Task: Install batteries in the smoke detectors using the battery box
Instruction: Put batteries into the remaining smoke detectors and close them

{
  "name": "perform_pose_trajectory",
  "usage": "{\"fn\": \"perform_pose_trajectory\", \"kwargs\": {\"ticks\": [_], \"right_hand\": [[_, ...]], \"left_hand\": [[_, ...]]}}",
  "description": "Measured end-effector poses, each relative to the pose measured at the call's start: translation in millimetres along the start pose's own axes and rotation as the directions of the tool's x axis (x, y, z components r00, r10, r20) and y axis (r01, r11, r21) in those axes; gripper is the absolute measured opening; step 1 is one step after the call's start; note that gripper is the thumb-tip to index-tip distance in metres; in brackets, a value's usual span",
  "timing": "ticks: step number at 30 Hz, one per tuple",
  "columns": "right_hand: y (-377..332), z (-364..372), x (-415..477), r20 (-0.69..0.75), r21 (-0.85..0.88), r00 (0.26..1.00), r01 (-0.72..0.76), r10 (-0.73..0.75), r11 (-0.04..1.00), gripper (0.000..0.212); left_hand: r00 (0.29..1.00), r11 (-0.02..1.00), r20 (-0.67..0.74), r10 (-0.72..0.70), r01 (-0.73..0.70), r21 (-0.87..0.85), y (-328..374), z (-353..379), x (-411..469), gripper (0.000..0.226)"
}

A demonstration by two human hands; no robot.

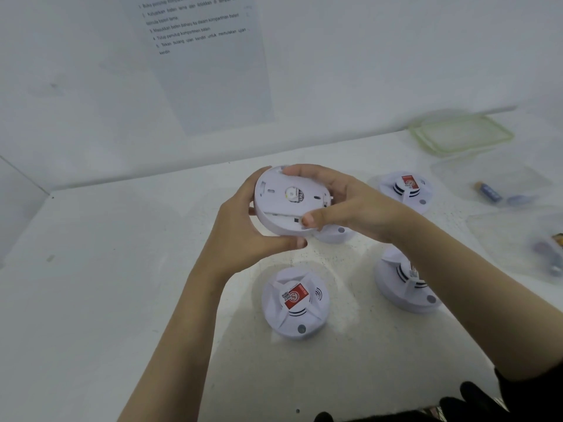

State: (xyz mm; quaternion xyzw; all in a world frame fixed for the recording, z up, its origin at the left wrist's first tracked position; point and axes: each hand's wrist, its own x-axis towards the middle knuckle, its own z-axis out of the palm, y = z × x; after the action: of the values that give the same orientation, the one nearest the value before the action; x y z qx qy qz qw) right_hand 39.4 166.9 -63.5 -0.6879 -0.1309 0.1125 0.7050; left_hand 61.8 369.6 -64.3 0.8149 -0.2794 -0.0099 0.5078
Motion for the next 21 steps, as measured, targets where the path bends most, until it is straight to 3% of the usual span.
{"fn": "perform_pose_trajectory", "kwargs": {"ticks": [16,21], "right_hand": [[-13,-8,-8,0.097,-0.121,0.994,-0.045,0.057,0.992,0.065],[-16,-2,-11,0.108,-0.208,0.994,0.012,0.011,0.978,0.072]], "left_hand": [[1.0,0.996,-0.019,0.011,-0.012,-0.089,0,10,-13,0.09],[0.999,0.991,-0.036,0.03,-0.034,-0.129,-1,13,-12,0.09]]}}
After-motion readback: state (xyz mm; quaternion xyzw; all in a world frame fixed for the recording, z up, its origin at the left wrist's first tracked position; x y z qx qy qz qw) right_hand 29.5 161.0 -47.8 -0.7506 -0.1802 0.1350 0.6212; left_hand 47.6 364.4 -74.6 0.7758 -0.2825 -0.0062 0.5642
